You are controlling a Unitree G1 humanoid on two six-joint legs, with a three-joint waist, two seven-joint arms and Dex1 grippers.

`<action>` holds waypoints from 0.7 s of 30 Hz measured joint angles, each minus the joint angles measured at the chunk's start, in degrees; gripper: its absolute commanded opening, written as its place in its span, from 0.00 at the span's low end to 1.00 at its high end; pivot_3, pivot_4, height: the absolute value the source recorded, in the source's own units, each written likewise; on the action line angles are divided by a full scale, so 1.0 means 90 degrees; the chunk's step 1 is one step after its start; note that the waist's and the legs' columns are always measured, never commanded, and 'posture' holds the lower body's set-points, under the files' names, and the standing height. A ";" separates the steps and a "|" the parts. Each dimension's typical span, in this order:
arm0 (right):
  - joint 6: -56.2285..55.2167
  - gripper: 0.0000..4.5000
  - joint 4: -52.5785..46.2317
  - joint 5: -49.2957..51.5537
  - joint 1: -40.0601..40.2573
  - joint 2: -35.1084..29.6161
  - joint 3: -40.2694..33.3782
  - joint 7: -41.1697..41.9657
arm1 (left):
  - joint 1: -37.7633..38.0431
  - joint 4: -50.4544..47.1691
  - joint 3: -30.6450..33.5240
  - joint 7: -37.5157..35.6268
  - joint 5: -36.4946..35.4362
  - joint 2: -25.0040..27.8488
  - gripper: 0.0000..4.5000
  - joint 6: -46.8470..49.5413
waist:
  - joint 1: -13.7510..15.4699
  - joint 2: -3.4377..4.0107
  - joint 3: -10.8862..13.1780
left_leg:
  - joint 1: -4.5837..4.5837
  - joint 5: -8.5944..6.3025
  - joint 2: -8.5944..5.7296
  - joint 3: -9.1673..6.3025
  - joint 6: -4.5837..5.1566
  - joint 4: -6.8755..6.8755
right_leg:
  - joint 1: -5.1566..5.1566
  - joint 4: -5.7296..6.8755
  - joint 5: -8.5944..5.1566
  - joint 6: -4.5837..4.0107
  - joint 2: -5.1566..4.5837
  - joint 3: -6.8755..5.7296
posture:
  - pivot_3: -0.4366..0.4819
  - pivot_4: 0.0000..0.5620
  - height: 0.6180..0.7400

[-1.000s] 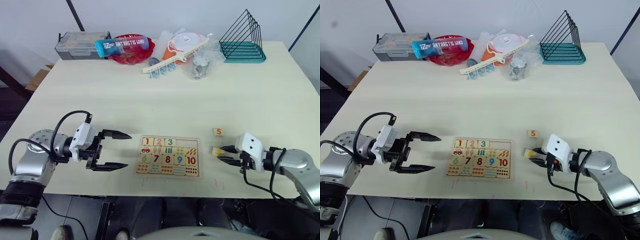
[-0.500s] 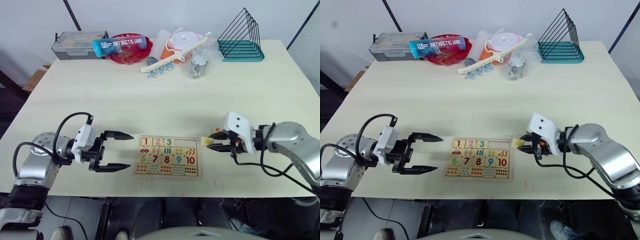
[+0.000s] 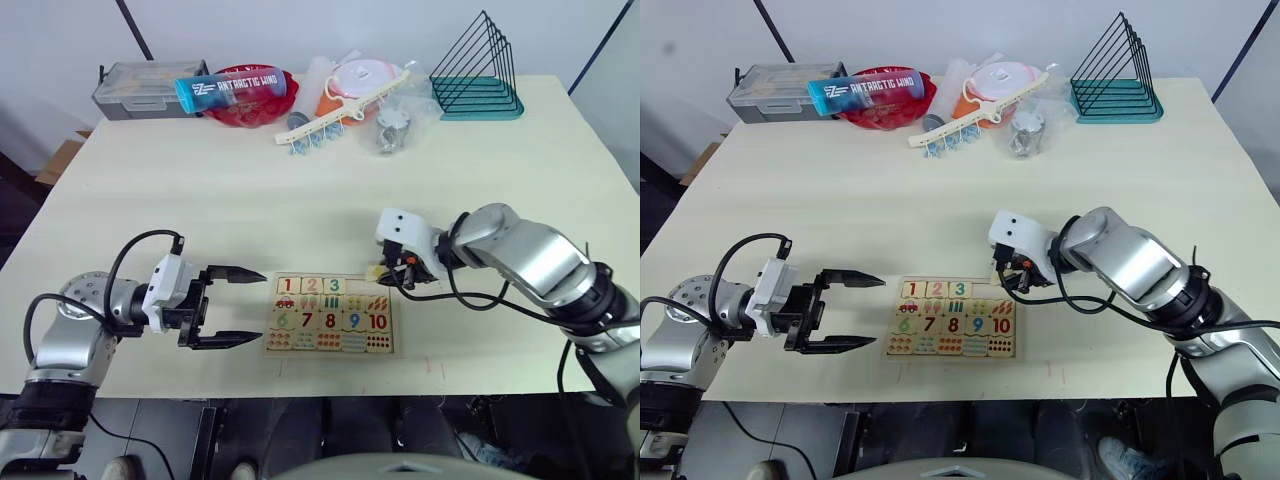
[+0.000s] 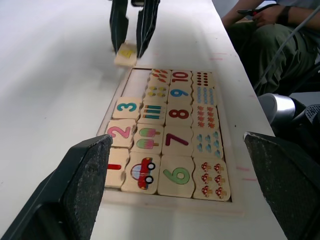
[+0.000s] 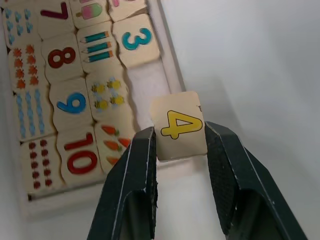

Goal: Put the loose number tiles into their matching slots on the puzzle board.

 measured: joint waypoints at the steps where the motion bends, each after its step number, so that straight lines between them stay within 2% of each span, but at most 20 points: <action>1: 0.0091 0.19 0.0047 -0.0001 -0.0097 0.0110 0.0105 -0.0003 | 0.0033 -0.0004 0.0012 0.0003 0.0006 -0.0006 1.00 0.0001 | 0.0000 0.0000 0.0000 | 0.0000 0.0000 0.0000 0.0000 0.0000 0.0000 | 0.0000 0.0000 0.0000 0.0000 0.0000 0.0000 | 0.48 0.27 1.00; 10: 0.0376 0.19 0.0435 -0.0079 -0.0428 0.0469 0.0529 -0.0121 | 0.0160 -0.0107 0.0159 0.0036 0.0042 -0.0029 1.00 0.0013 | -0.0002 0.0000 0.0000 | 0.0000 0.0001 -0.0007 -0.0001 -0.0001 0.0000 | -0.0001 0.0000 0.0000 0.0000 0.0000 0.0000 | 0.48 0.27 1.00; 21: 0.0474 0.19 0.0562 -0.0080 -0.0458 0.0761 0.0616 -0.0233 | 0.0200 -0.0109 0.0204 0.0059 0.0051 -0.0029 1.00 0.0067 | -0.0004 0.0000 0.0000 | 0.0000 0.0001 -0.0015 -0.0001 -0.0002 0.0000 | -0.0002 0.0002 0.0000 0.0000 0.0000 0.0000 | 0.48 0.27 1.00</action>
